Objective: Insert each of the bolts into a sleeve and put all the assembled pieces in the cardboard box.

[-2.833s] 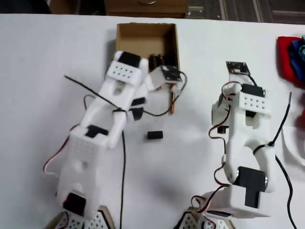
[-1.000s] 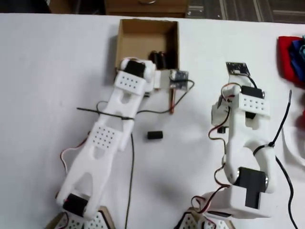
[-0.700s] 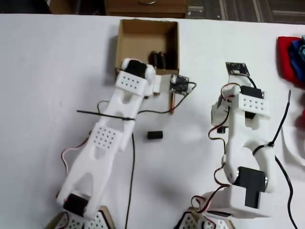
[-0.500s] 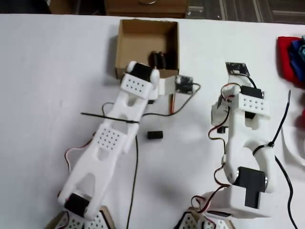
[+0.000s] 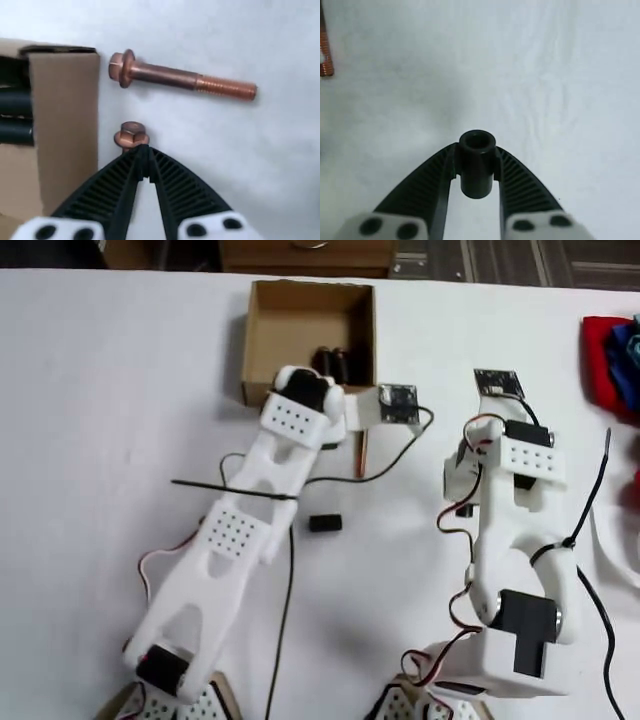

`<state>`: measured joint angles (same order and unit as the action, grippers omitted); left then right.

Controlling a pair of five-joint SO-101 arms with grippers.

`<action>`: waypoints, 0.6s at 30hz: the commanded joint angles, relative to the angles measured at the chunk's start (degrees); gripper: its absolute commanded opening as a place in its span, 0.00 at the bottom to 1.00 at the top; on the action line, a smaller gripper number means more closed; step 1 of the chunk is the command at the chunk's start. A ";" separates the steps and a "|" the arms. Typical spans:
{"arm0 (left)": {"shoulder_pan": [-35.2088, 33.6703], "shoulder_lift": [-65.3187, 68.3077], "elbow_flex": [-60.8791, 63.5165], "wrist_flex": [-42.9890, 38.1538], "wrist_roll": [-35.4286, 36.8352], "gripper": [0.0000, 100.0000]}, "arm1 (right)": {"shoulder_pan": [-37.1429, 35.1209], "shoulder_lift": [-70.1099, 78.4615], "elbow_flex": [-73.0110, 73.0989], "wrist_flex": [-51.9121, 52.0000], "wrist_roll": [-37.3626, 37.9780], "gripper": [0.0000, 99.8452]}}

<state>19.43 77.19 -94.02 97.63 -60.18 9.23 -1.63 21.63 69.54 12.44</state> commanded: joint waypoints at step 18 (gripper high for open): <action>-4.66 -1.23 1.80 -10.64 -2.02 0.16 | 0.48 -1.63 -0.26 -0.57 0.09 0.02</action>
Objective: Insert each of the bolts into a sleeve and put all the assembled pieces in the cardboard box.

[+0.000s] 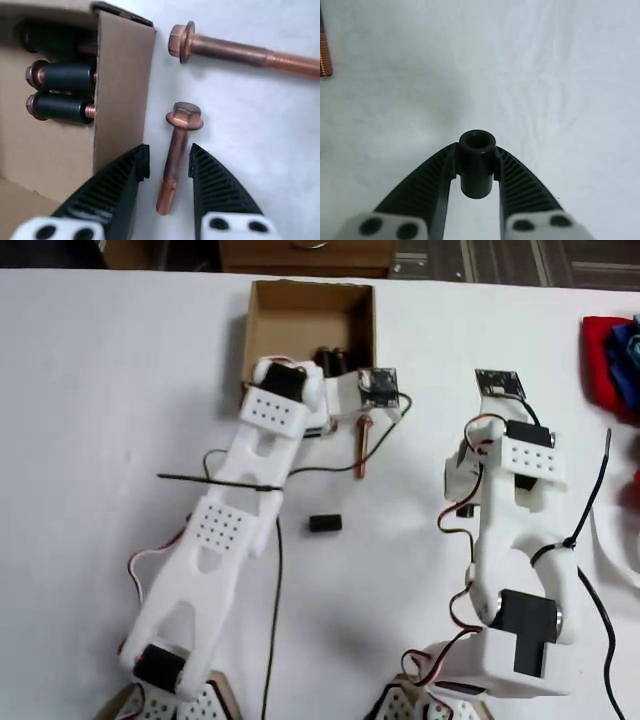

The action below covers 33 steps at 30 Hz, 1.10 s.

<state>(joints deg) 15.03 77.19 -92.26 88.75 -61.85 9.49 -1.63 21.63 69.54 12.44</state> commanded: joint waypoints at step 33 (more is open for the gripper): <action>2.99 -9.67 -3.12 13.71 17.76 0.02 | 0.48 -1.63 -0.26 -0.57 0.09 0.02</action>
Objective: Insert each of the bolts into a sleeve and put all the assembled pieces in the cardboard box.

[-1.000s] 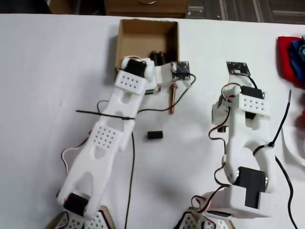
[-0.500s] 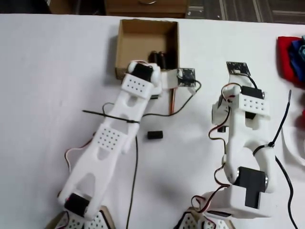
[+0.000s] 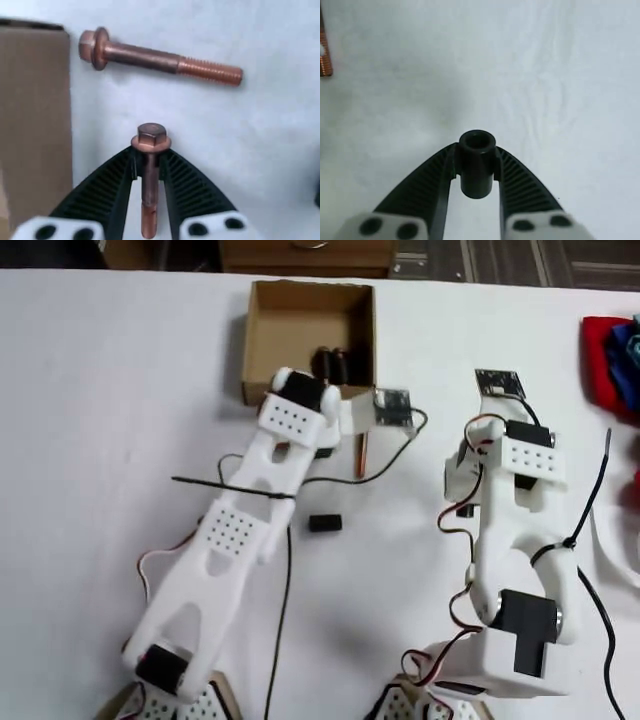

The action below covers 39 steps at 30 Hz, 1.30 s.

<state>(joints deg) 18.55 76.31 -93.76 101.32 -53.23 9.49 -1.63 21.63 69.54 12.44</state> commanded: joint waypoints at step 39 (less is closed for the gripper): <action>-8.18 -17.85 31.69 -1.14 24.44 0.15 | 0.40 -1.63 -0.26 -0.57 0.09 0.02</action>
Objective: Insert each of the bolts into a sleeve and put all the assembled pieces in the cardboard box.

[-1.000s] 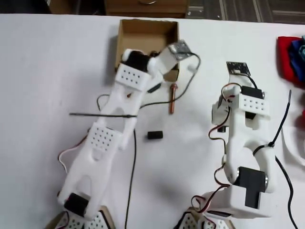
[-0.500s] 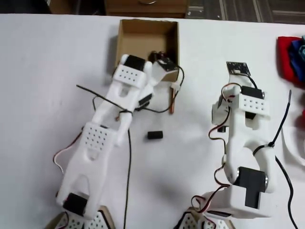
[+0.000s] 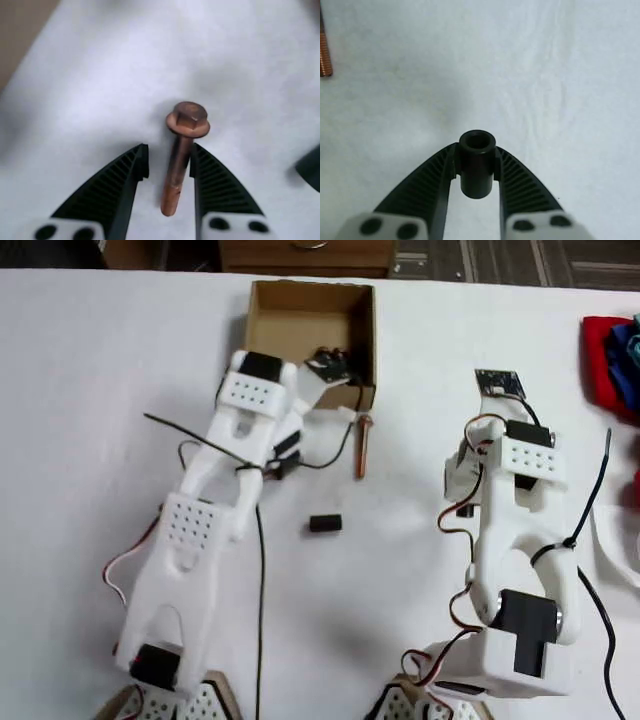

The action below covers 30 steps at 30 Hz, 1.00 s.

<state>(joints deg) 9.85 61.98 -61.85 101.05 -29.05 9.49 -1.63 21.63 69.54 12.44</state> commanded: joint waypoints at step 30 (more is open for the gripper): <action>0.26 -14.24 0.84 0.97 13.45 0.03 | 0.13 -4.70 3.96 -4.00 0.00 0.02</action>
<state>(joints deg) 10.55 58.29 -60.88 100.26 -16.13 9.49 -1.71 24.70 67.16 12.44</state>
